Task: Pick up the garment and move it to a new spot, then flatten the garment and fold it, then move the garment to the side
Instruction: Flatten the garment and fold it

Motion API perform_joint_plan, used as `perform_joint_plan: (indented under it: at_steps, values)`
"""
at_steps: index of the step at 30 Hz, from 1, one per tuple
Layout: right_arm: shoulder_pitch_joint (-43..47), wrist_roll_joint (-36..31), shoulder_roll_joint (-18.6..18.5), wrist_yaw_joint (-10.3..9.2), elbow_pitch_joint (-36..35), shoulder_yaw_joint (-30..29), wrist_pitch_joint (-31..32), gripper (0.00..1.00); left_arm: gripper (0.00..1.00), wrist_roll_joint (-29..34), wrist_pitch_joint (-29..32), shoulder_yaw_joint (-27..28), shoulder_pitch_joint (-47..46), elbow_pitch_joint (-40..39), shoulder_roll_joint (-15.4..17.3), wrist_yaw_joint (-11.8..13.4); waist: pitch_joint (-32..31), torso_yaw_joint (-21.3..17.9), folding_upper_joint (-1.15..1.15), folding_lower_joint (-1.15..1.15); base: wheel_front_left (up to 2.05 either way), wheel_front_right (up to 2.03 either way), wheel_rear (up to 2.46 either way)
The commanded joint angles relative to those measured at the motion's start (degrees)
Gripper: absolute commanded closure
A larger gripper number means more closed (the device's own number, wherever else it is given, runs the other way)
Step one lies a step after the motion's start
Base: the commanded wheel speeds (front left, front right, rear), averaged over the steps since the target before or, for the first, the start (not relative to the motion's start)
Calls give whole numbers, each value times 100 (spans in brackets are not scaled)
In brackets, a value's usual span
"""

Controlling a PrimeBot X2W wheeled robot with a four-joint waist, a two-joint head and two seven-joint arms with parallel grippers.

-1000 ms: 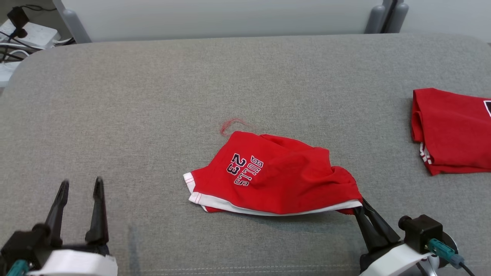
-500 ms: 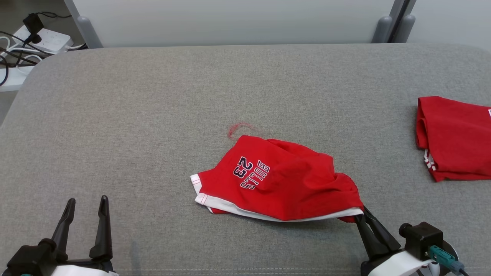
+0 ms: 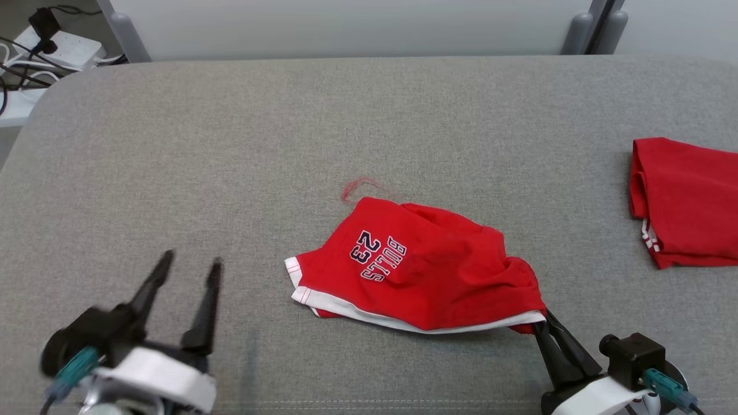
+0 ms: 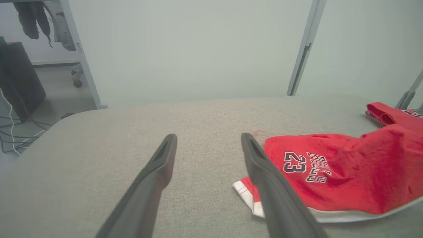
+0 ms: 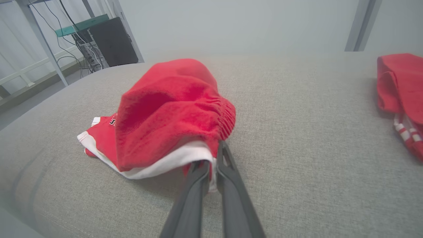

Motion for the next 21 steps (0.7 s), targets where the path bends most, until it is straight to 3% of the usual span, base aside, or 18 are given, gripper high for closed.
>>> perform_joint_plan:
  at_steps: [1,5,8,21]
  values:
    - [-103,-66,-51,0,-168,101,9,100,0,35,152,56,-432,-102,122,-145,55,-14,0,0,0,0,0]
    - [-219,-70,-59,0,-175,186,6,100,0,-174,864,-563,-951,344,-4,-726,214,-102,0,0,0,0,0]
    - [-299,-52,-64,0,-146,251,-16,100,0,-435,1229,-882,-1225,877,-152,-997,309,-181,0,0,0,0,0]
    - [-516,4,-58,0,10,376,-132,100,0,-963,1237,-1288,-1861,2372,-362,-1206,511,-371,0,0,0,0,0]
